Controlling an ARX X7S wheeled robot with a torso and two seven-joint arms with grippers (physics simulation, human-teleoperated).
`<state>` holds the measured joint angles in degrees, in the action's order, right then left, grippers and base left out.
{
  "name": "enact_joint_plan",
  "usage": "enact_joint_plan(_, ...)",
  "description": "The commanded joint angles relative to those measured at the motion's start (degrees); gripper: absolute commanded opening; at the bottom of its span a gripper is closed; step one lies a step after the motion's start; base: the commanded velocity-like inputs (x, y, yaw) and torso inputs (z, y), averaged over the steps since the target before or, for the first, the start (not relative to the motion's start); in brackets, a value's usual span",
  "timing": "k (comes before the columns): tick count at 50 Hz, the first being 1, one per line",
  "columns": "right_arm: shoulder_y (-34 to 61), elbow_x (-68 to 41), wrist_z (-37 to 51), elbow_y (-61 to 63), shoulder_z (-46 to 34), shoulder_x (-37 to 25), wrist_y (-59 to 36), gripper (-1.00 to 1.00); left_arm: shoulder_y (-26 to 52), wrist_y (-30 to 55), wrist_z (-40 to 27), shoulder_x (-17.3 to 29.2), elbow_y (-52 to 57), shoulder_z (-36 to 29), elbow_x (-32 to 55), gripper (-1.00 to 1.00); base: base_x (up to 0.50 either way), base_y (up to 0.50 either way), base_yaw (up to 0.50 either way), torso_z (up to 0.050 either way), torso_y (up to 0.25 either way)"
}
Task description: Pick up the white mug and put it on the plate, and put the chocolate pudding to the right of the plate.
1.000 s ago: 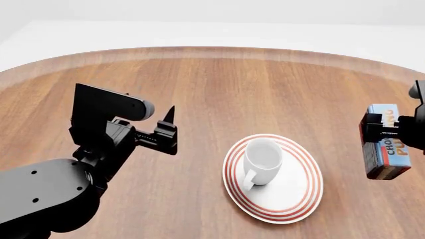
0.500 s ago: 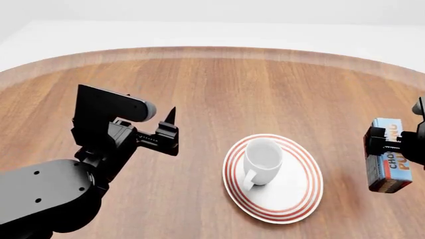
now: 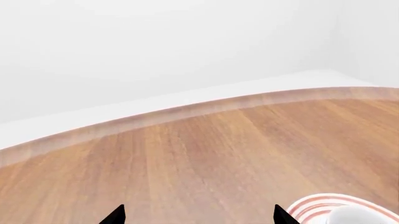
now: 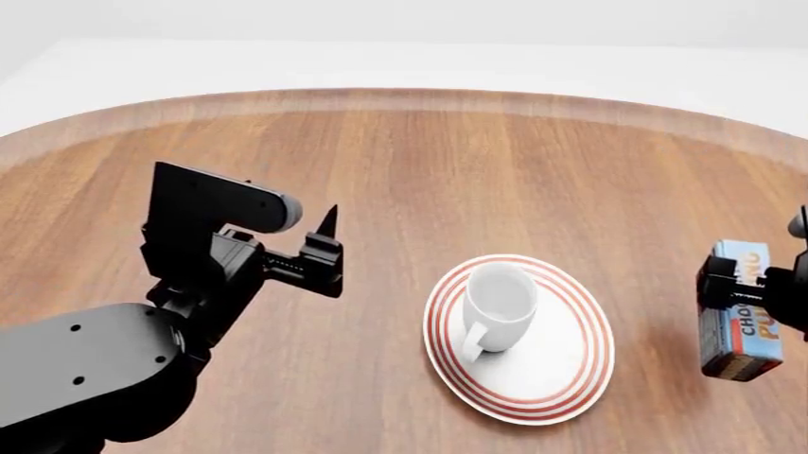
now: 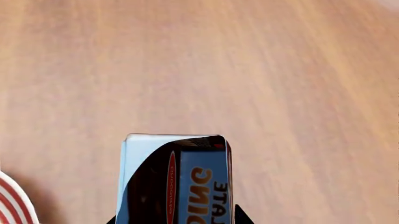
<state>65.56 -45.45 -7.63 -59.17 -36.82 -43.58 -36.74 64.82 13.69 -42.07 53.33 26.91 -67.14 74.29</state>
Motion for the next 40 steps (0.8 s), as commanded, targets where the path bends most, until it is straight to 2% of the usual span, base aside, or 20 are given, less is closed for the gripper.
enact_joint_plan(1,-0.3,2.4,-2.2,-2.9,1.2,1.8,2.6,-1.0,-0.1,-0.2,1.2,-1.2,0.0,1.2,-0.7,1.0,0.0,0.0,0.0,0.0,0.0)
enact_joint_plan(8,-1.1,2.2,-2.4,-2.9,1.4,1.8,2.7,-1.0,-0.3,-0.2,1.3,-1.4,-0.2,1.2,-0.8,1.0,0.0,0.0,0.0,0.0,0.0)
enact_joint_plan(9,-1.1,2.2,-2.4,-3.3,1.4,1.9,2.9,1.0,-0.3,-0.2,1.3,-1.4,-0.2,1.1,-0.8,1.0,0.0,0.0,0.0,0.0,0.0)
enact_joint_plan(25,0.0,4.0,-3.8,-8.2,0.6,3.5,5.4,1.0,-0.3,0.2,1.3,-1.8,-0.3,1.1,-0.8,1.0,0.0,0.0,0.0,0.0,0.0)
enact_joint_plan(30,-0.8,3.5,-2.5,-4.4,0.6,2.4,3.5,1.0,-0.4,0.2,1.5,-1.8,-0.5,1.2,-0.9,1.0,0.0,0.0,0.0,0.0,0.0)
enact_joint_plan(40,1.6,1.6,3.6,11.4,0.9,-3.5,-6.9,1.0,-1.2,-0.7,2.0,-1.6,-0.8,1.3,-1.3,1.0,0.0,0.0,0.0,0.0,0.0)
